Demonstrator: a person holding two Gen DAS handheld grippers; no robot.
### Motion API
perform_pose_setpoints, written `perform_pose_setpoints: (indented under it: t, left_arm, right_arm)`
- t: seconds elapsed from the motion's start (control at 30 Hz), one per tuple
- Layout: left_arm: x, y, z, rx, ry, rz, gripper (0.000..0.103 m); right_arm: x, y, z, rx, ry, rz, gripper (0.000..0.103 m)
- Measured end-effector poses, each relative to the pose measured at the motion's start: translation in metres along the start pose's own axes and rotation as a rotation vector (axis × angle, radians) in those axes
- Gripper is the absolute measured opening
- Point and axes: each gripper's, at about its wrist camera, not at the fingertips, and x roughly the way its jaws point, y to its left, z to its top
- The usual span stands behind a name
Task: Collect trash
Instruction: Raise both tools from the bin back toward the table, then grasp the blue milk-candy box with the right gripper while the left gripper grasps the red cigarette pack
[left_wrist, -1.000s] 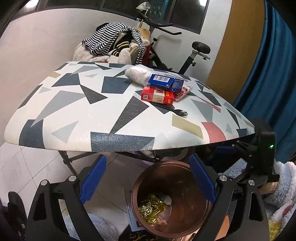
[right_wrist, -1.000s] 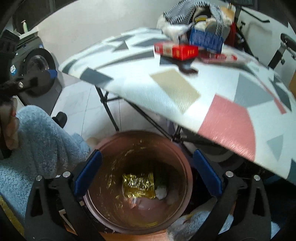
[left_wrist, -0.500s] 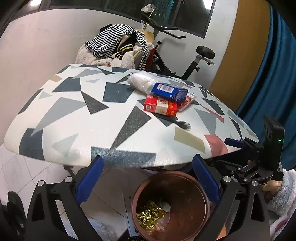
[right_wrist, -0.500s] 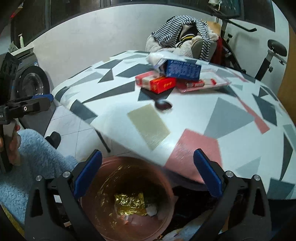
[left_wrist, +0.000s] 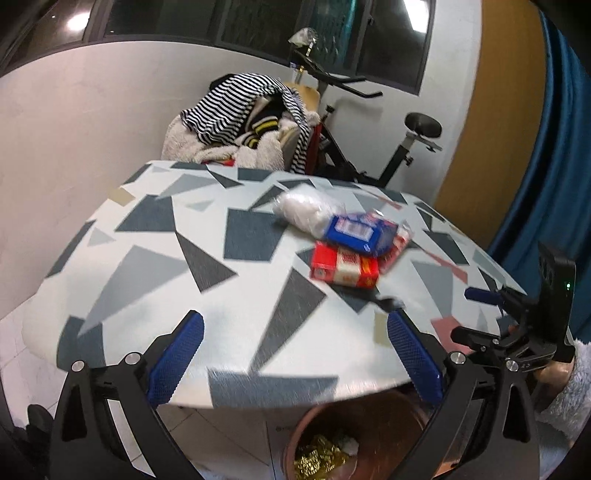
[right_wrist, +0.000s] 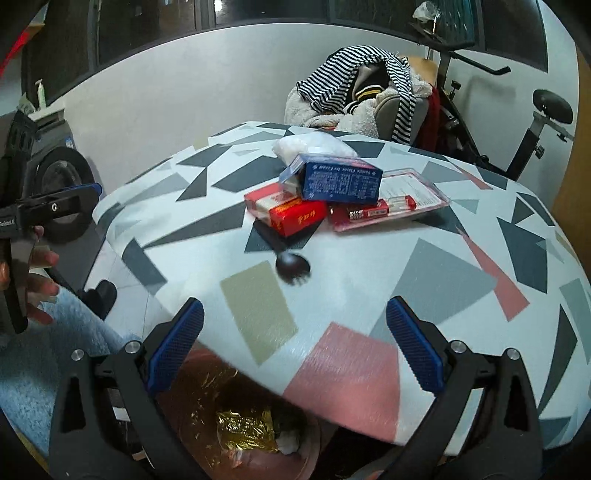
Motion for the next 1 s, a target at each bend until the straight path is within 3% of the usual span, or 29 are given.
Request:
perform_pose_setpoints:
  t: [0.3, 0.63, 0.77, 0.93, 0.97, 1.0]
  left_arm:
    - [0.022, 0.015, 0.035, -0.013, -0.016, 0.020, 0.097]
    - [0.047, 0.033, 0.047, -0.073, -0.010, 0.028, 0.097]
    - [0.054, 0.037, 0.051, -0.086, -0.008, 0.010, 0.097]
    - [0.064, 0.036, 0.054, -0.079, 0.009, -0.008, 0.097]
    - [0.067, 0.035, 0.056, -0.077, 0.014, -0.013, 0.097]
    - [0.069, 0.034, 0.057, -0.074, 0.017, -0.019, 0.097]
  right_arm:
    - [0.027, -0.027, 0.051, 0.038, -0.032, -0.008, 0.097]
    - [0.098, -0.041, 0.121, 0.062, 0.016, -0.027, 0.097]
    - [0.128, -0.044, 0.127, 0.063, 0.093, -0.103, 0.097]
    - [0.141, -0.054, 0.125, 0.123, 0.142, -0.049, 0.095]
    - [0.138, -0.055, 0.126, 0.122, 0.129, -0.018, 0.085]
    - [0.138, -0.056, 0.125, 0.119, 0.126, -0.010, 0.085]
